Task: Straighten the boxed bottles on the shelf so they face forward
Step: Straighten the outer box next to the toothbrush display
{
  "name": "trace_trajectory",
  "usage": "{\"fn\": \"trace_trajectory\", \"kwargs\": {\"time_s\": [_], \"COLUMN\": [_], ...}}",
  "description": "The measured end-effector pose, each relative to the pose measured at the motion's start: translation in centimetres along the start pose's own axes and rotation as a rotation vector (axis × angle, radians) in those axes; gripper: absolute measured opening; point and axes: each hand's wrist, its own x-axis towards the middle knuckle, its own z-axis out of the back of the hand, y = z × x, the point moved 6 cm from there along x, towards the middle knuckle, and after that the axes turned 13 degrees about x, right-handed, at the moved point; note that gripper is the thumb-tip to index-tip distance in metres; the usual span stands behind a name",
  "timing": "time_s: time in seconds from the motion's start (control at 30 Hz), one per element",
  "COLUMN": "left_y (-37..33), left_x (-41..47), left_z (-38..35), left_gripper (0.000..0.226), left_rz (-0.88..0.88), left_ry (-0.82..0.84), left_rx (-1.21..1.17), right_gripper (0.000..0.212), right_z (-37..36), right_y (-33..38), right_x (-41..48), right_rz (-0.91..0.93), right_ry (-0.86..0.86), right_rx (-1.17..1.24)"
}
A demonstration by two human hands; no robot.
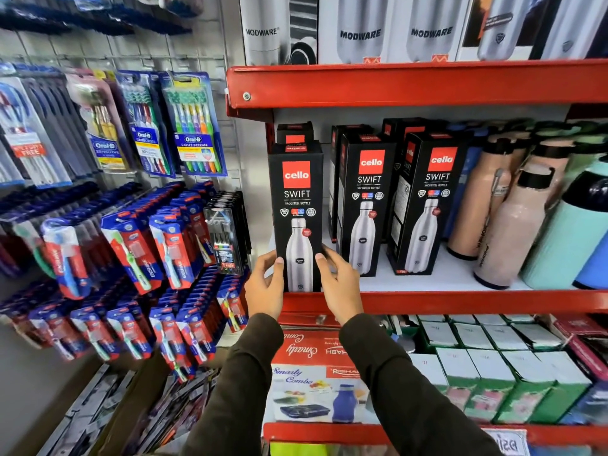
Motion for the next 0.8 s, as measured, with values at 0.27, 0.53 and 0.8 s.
{"fn": "trace_trajectory", "kwargs": {"time_s": [0.27, 0.53, 0.8], "left_y": [-2.0, -7.2, -7.0], "left_x": [-3.9, -5.8, -0.7], "left_z": [-1.2, -9.8, -15.2], "left_gripper": [0.029, 0.038, 0.052], "left_rz": [-0.157, -0.432, -0.020], "left_ry": [-0.326, -0.070, 0.078], "left_rx": [0.118, 0.151, -0.028], "right_gripper": [0.027, 0.041, 0.048], "right_z": [4.3, 9.8, 10.8], "right_y": [0.9, 0.0, -0.9], "right_x": [-0.5, 2.6, 6.5], "right_rz": [0.171, 0.136, -0.124], "right_ry": [-0.204, -0.268, -0.098], "right_rx": [0.011, -0.022, -0.064]}}
